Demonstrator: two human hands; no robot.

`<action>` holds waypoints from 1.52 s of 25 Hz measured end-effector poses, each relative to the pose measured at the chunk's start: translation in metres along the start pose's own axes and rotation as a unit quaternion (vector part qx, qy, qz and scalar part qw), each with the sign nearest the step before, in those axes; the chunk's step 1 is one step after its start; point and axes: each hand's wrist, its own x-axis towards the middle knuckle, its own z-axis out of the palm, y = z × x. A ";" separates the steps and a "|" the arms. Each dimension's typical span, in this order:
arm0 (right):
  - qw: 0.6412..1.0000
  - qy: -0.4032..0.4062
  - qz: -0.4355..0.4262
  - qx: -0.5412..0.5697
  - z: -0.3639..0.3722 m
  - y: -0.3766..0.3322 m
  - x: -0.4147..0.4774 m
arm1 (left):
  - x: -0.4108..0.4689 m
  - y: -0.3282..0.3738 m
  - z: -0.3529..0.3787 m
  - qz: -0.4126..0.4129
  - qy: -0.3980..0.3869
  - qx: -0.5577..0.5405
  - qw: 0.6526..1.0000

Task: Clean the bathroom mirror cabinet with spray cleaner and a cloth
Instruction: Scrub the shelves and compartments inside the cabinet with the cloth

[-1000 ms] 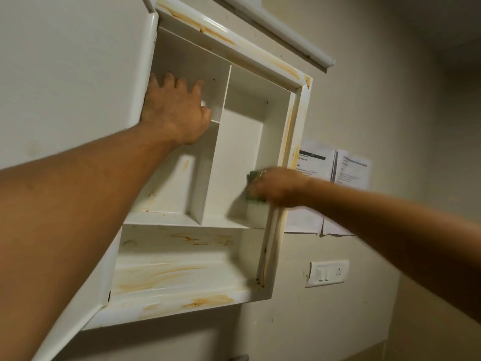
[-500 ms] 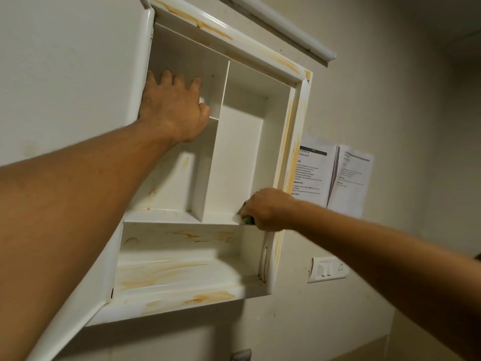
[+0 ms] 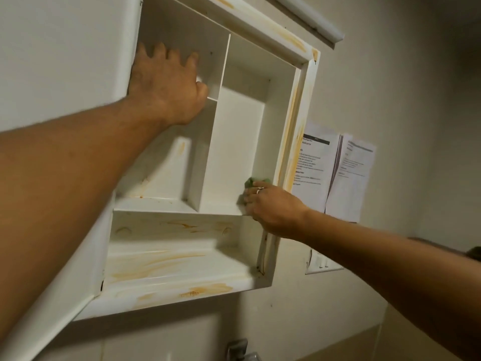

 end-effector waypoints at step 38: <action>0.567 0.142 0.346 0.733 -0.088 -0.018 0.049 | 0.000 0.003 -0.005 -0.008 -0.035 0.000 0.999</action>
